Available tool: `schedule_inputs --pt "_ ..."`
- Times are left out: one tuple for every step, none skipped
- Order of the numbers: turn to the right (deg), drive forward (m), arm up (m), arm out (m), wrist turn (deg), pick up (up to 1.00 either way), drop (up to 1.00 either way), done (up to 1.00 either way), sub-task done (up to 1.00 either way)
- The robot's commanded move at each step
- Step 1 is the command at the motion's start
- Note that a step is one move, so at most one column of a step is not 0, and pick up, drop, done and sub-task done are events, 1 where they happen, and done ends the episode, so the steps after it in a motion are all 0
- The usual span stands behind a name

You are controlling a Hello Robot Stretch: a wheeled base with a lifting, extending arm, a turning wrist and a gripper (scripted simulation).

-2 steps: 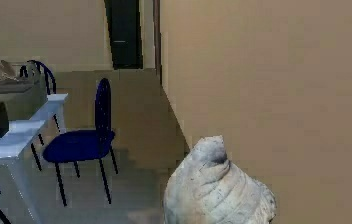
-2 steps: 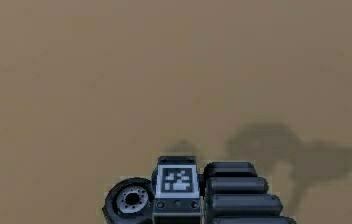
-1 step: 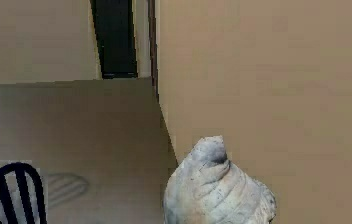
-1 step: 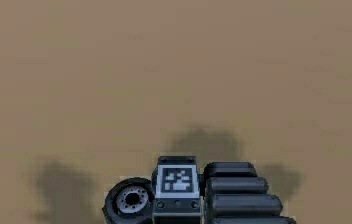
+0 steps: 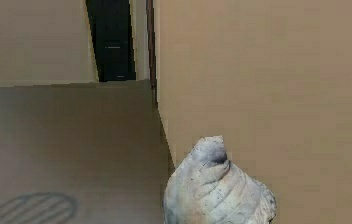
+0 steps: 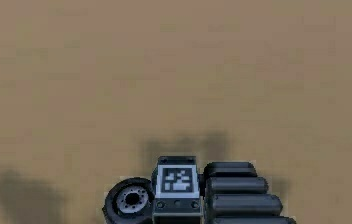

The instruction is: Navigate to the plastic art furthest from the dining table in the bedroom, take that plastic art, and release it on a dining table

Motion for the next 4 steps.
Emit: schedule_inputs --pt "-9.0 0.0 0.0 0.0 0.0 0.0 0.0 0.0 0.0" --pt "0.0 0.75 0.0 0.0 0.0 0.0 0.0 0.0 0.0" --pt "-45.0 0.0 0.0 0.0 0.0 0.0 0.0 0.0 0.0" --pt "-3.0 0.0 0.0 0.0 0.0 0.0 0.0 0.0 0.0"
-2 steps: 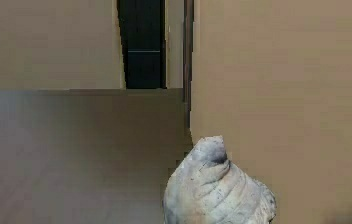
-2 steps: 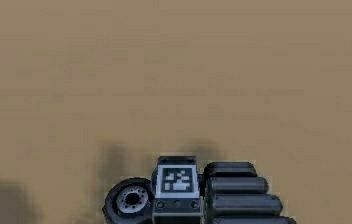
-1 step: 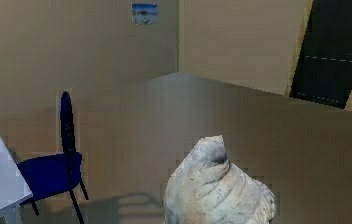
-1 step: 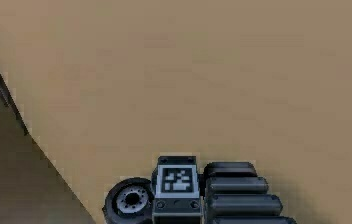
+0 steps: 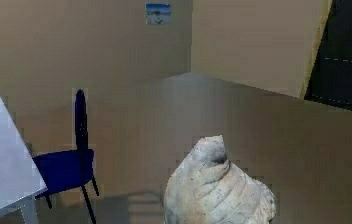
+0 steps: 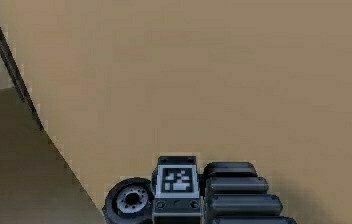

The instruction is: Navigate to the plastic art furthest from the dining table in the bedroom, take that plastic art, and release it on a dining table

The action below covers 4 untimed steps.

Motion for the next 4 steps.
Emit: schedule_inputs --pt "0.0 1.0 0.0 0.0 0.0 0.0 0.0 0.0 0.0" --pt "0.0 0.65 0.0 0.0 0.0 0.0 0.0 0.0 0.0" --pt "-39.0 0.0 0.0 0.0 0.0 0.0 0.0 0.0 0.0" --pt "0.0 0.5 0.0 0.0 0.0 0.0 0.0 0.0 0.0"
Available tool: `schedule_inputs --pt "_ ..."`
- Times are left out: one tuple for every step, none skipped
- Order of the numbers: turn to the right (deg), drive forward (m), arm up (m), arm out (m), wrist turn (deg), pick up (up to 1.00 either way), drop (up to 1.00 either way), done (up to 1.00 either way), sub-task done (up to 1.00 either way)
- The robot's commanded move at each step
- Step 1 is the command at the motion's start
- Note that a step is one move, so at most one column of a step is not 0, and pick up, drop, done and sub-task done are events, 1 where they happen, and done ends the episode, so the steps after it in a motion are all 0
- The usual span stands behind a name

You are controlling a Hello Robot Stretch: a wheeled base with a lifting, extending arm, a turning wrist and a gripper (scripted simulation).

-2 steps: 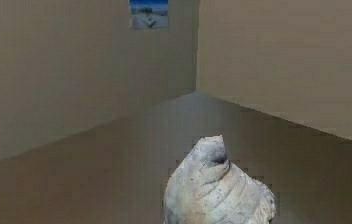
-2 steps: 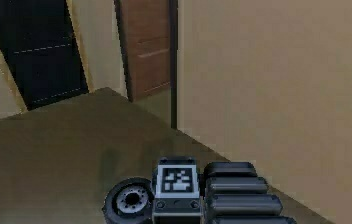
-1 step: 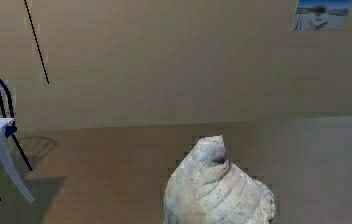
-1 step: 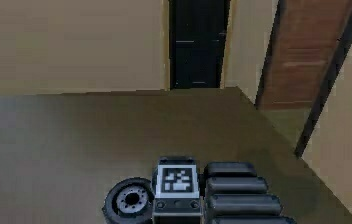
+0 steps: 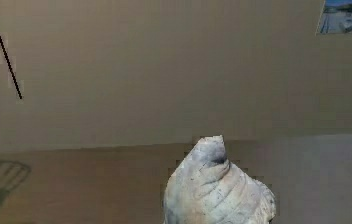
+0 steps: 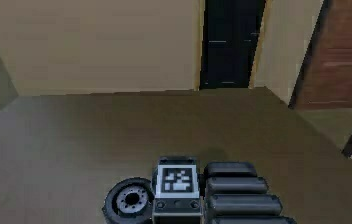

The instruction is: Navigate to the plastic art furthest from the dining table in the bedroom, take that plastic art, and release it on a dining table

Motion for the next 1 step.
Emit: schedule_inputs --pt "-45.0 0.0 0.0 0.0 0.0 0.0 0.0 0.0 0.0"
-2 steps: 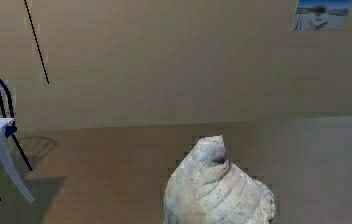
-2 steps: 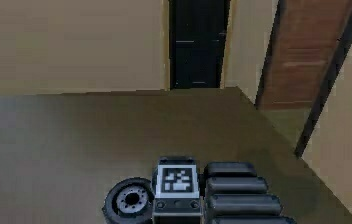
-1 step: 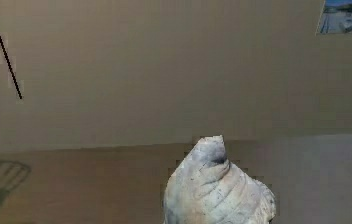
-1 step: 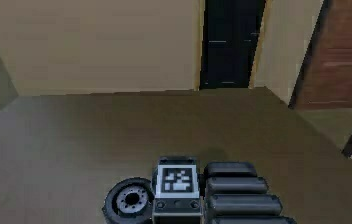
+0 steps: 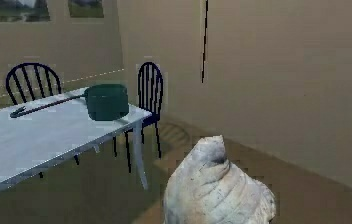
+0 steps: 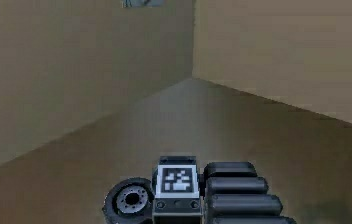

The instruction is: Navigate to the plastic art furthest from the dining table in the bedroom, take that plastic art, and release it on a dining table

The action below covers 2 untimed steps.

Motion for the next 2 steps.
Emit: schedule_inputs --pt "-15.0 0.0 0.0 0.0 0.0 0.0 0.0 0.0 0.0" --pt "0.0 0.6 0.0 0.0 0.0 0.0 0.0 0.0 0.0"
